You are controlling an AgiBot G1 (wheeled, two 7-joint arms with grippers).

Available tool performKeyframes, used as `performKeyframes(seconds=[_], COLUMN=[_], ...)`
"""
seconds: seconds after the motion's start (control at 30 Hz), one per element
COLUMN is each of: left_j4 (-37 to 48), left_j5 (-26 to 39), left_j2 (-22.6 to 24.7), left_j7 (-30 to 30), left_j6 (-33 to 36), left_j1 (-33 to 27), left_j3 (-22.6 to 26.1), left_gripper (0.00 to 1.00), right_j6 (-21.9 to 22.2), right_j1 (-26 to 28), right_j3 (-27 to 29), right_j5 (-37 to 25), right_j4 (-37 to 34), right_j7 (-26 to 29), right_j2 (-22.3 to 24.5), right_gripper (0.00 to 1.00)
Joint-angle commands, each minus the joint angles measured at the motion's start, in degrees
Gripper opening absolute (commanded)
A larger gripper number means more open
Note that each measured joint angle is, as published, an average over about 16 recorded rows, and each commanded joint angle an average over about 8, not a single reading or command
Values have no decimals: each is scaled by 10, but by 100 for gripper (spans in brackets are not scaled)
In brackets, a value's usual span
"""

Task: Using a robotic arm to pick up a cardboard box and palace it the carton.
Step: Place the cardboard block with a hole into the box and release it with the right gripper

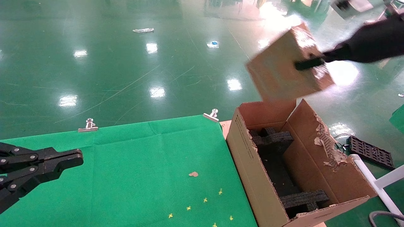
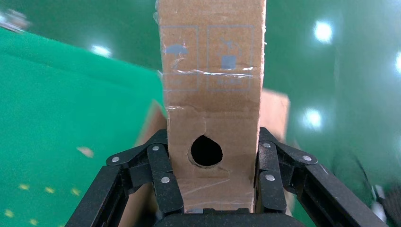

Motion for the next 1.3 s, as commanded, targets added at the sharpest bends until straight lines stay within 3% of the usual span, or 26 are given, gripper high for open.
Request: performKeyframes(seconds=[0.03,0.17,0.8,1.3], left_j4=[0,0,0,0], left_j5=[0,0,-1,-1], left_j2=[0,0,0,-1], left_j7=[0,0,0,1], left_j6=[0,0,0,-1], left_j1=[0,0,0,0], left_j3=[0,0,1,1], left_gripper=[50,99,100,100], right_j6=[-11,-35,-50,44], right_j1=[4,-14,-118,-231], right_j3=[-8,-29,-88,-85], right_j5=[-18,-37,-83,-59], right_j4=[-22,-68,-225,-271], right_j7=[2,24,69,62], right_j2=[7,4,-79,-114], right_gripper=[0,0,0,0])
